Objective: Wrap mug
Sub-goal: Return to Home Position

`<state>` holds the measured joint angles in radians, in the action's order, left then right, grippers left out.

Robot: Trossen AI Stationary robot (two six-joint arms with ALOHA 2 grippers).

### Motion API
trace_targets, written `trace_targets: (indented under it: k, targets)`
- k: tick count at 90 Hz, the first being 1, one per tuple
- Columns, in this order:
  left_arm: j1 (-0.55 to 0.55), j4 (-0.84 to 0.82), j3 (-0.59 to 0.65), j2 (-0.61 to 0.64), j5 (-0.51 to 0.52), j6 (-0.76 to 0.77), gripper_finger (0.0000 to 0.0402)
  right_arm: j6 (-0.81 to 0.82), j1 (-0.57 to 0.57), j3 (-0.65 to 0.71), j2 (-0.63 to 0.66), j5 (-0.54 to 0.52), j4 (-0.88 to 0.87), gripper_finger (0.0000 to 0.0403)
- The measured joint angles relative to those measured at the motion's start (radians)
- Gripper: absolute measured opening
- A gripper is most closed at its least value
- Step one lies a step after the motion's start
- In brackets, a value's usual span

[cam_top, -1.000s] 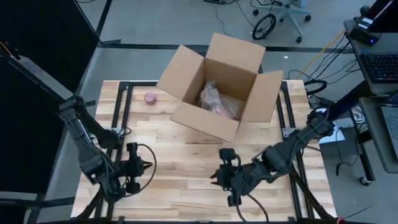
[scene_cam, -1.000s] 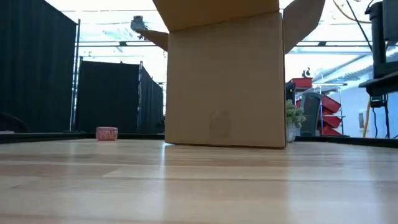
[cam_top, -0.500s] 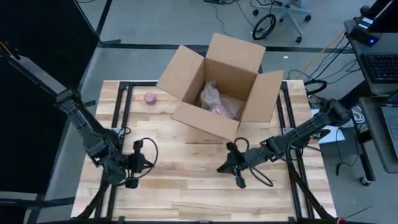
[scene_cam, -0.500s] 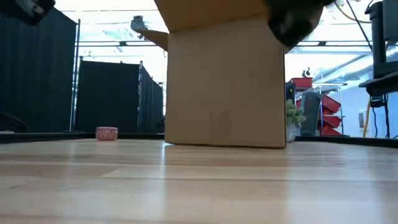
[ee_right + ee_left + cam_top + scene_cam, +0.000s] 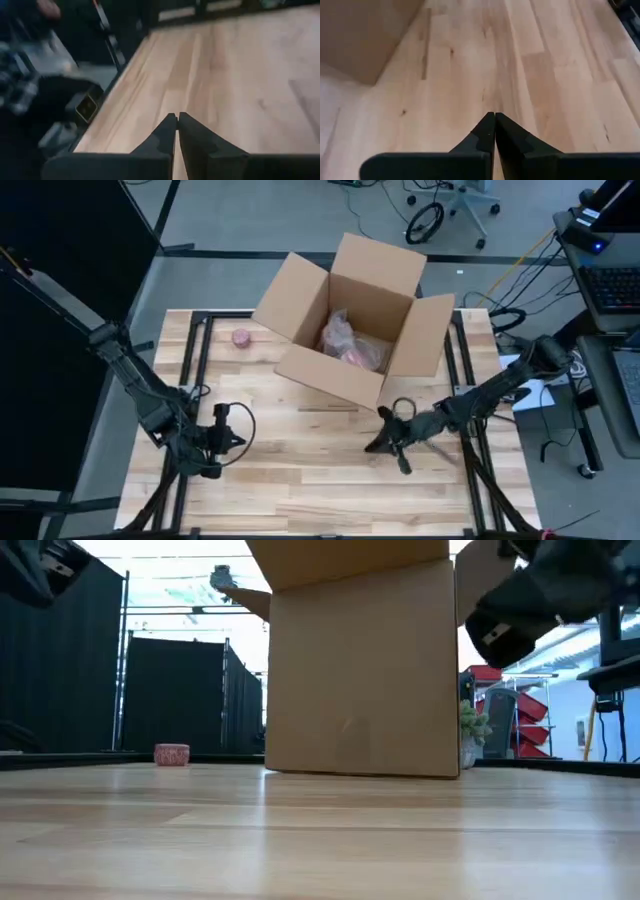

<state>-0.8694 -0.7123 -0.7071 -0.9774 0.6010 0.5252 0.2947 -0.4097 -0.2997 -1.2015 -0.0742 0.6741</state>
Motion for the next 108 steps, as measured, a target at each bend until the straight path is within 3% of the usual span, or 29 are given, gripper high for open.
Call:
trace_targets:
  k: [12,42,59,81,94,108]
  targets:
    - [0.001,0.062,0.012,0.074,0.003,-0.084,0.0,-0.028,0.064,0.14,0.123,0.002,0.145,0.0006]
    - [0.001,0.115,0.012,0.296,-0.005,-0.212,0.0,-0.049,0.162,0.288,0.416,0.002,0.102,0.0006]
    - [0.005,0.262,0.038,0.364,-0.072,-0.333,0.0,-0.073,0.175,0.286,0.584,-0.003,-0.117,0.0006]
    - [0.062,0.589,0.251,0.44,-0.226,-0.394,0.0,-0.094,0.234,0.287,0.86,-0.003,-0.422,0.0006]
    - [0.115,0.79,0.368,0.451,-0.366,-0.411,0.0,-0.125,0.259,0.287,1.012,0.057,-0.536,0.0006]
    - [0.176,0.878,0.441,0.45,-0.392,-0.4,0.0,-0.127,0.267,0.287,1.143,0.052,-0.64,0.0006]
